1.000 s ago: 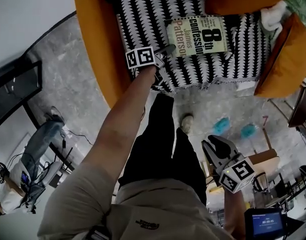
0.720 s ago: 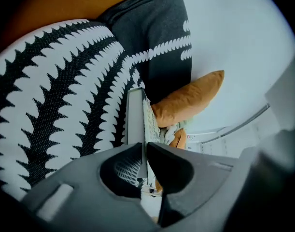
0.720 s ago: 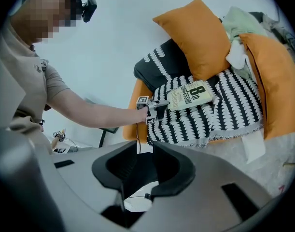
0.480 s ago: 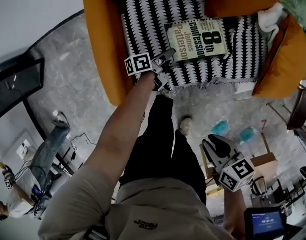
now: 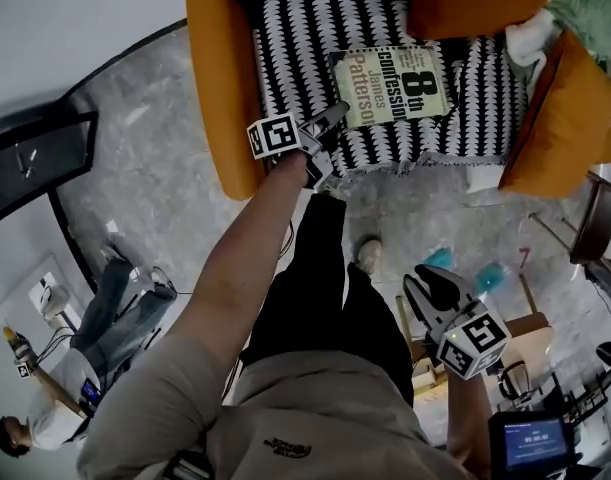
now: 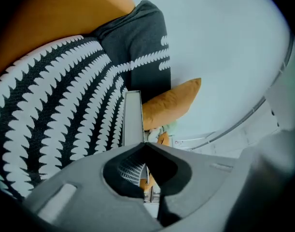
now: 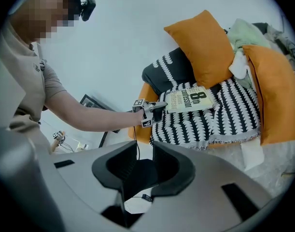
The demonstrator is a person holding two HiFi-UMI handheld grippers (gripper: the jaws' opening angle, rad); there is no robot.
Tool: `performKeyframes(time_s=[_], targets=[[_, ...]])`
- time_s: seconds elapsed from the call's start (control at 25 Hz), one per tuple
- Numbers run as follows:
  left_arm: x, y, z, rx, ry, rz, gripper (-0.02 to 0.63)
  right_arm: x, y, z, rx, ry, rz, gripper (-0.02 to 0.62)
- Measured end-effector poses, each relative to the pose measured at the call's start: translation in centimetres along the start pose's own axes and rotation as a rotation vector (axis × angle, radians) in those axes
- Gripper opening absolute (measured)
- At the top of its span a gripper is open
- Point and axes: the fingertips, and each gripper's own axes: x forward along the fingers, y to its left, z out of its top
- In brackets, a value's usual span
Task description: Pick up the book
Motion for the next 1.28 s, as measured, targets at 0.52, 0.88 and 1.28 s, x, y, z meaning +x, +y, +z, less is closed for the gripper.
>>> performKeyframes(time_s=[0.52, 0.88, 1.28], targets=[[2.9, -0.2, 3.8, -0.091, 0.016, -0.076, 0.009, 3.1, -2.5, 5.9, 0.025, -0.019, -0.082, 0.107], [-2.4, -7.6, 2.1, -0.134, -0.040, -0.201, 0.008, 0.2, 0.2, 5.8, -0.069, -0.051, -0.106, 0.106], [-9.7, -15.1, -1.6, -0.125, -0.068, -0.257, 0.008, -4.2, 3.2, 5.5, -0.177, -0.109, -0.105, 0.104]])
